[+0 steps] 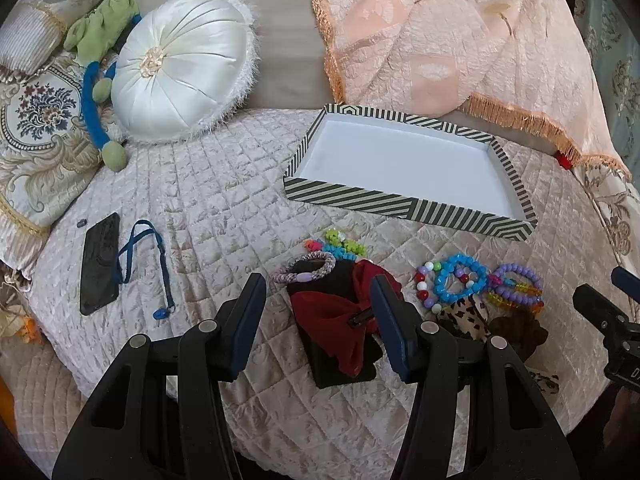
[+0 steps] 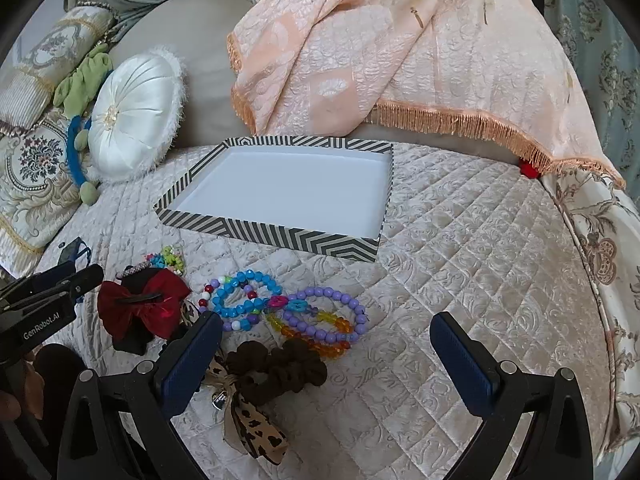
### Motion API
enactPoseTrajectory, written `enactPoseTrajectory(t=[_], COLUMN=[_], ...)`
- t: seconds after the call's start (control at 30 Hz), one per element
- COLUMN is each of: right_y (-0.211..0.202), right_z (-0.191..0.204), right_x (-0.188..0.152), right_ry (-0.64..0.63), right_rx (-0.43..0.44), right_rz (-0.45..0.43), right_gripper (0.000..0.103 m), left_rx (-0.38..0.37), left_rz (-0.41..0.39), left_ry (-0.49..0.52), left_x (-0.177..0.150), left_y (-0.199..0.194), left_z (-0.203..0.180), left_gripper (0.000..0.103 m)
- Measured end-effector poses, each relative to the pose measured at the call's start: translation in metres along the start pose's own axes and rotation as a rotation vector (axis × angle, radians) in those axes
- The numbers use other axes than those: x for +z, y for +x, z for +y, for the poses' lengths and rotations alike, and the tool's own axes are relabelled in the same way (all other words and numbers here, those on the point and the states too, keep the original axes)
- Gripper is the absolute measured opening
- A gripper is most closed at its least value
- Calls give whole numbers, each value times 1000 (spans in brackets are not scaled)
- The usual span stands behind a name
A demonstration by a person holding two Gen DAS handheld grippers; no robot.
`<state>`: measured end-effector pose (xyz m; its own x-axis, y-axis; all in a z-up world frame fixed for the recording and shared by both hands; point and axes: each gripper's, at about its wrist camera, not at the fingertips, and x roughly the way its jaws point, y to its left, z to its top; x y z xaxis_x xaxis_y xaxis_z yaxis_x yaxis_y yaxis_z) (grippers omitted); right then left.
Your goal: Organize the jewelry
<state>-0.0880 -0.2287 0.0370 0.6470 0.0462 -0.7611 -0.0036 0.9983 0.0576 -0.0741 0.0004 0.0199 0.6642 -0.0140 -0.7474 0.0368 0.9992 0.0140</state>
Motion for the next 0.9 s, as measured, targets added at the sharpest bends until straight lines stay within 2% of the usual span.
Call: enactPoseTrajectory(t=[0.9], right_y=[-4], right_z=[-1], right_x=[-3], right_ry=[-1], right_rx=[-13], right_rz=[-1], right_gripper=[103], left_rx=[34], left_rz=[16], left_ry=[-15], left_x=[-4], left_y=[0], left_z=[11], left_gripper=[54])
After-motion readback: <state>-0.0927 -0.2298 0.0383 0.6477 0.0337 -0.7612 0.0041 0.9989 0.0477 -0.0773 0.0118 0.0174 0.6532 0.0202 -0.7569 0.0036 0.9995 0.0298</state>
